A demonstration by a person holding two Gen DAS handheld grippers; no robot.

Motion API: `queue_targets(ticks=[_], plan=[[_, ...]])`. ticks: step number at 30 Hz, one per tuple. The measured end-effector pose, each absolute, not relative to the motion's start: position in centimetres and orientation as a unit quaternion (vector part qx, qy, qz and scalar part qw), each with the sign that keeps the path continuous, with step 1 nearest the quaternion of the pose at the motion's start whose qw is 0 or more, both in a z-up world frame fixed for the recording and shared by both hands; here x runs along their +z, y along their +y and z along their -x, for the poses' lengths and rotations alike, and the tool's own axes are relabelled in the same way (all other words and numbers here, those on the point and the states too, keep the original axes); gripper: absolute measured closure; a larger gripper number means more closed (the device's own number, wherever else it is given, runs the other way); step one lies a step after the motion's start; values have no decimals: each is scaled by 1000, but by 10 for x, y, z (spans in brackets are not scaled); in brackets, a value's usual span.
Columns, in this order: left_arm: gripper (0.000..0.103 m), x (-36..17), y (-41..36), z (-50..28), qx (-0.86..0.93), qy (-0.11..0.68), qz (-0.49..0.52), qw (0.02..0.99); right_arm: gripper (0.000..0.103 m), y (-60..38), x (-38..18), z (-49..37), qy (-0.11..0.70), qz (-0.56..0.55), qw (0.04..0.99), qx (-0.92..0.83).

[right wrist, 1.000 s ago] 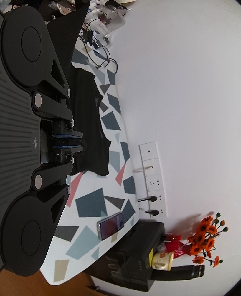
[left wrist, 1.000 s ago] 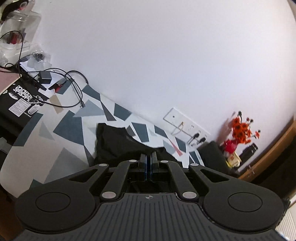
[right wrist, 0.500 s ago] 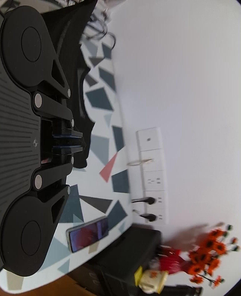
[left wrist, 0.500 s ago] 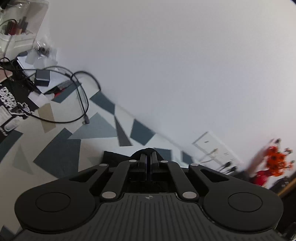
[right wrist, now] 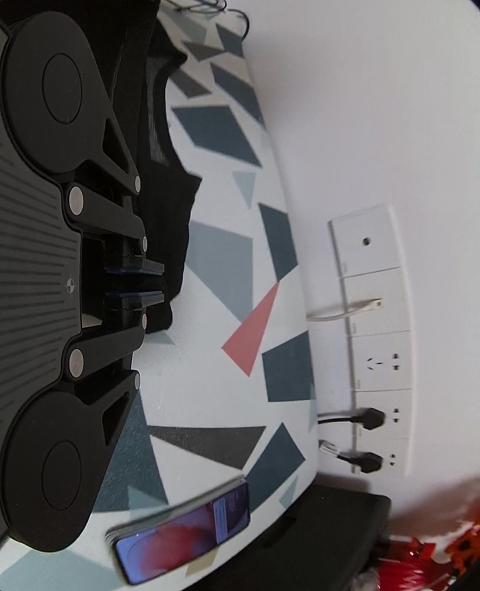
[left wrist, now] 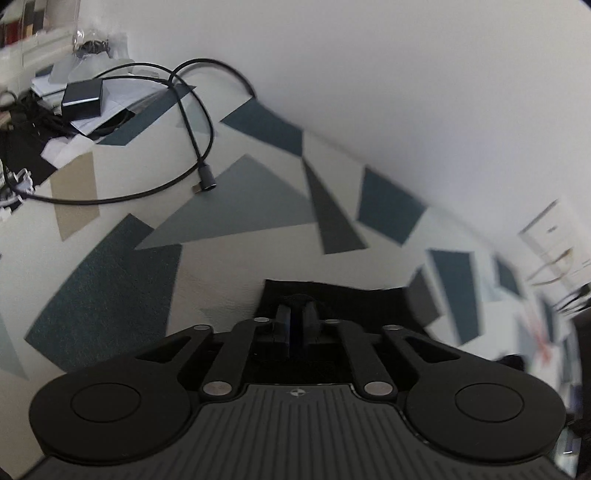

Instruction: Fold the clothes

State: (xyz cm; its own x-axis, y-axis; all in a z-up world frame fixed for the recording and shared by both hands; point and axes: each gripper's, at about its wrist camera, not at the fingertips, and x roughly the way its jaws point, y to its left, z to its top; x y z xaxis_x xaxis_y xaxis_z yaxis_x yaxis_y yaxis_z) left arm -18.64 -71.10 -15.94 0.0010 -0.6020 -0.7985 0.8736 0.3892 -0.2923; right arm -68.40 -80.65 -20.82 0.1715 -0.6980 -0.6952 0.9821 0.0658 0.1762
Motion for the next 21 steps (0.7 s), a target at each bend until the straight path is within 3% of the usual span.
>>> queue_targets(ticks=[1,2,3,5,14,21], plan=[[70,-159,-715,189,-530,456,-162,696,79,-810,-211,687,220,-319,693,-608],[55,-157,-719,191,-529,448,-174,700,65,-811,-212,692,212,-318,692,-613],[49,-154,-722,193,-529,439,-184,703,54,-811,-212,698,201,-317,691,-618],[41,-144,-725,194,-537,422,-189,706,49,-810,-209,709,184,-315,691,-624],[36,-112,-698,209,-572,403,-206,685,19,-770,-188,743,194,-254,735,-598],[35,-134,-670,262,-606,368,-305,636,12,-763,-215,719,254,-244,759,-548]])
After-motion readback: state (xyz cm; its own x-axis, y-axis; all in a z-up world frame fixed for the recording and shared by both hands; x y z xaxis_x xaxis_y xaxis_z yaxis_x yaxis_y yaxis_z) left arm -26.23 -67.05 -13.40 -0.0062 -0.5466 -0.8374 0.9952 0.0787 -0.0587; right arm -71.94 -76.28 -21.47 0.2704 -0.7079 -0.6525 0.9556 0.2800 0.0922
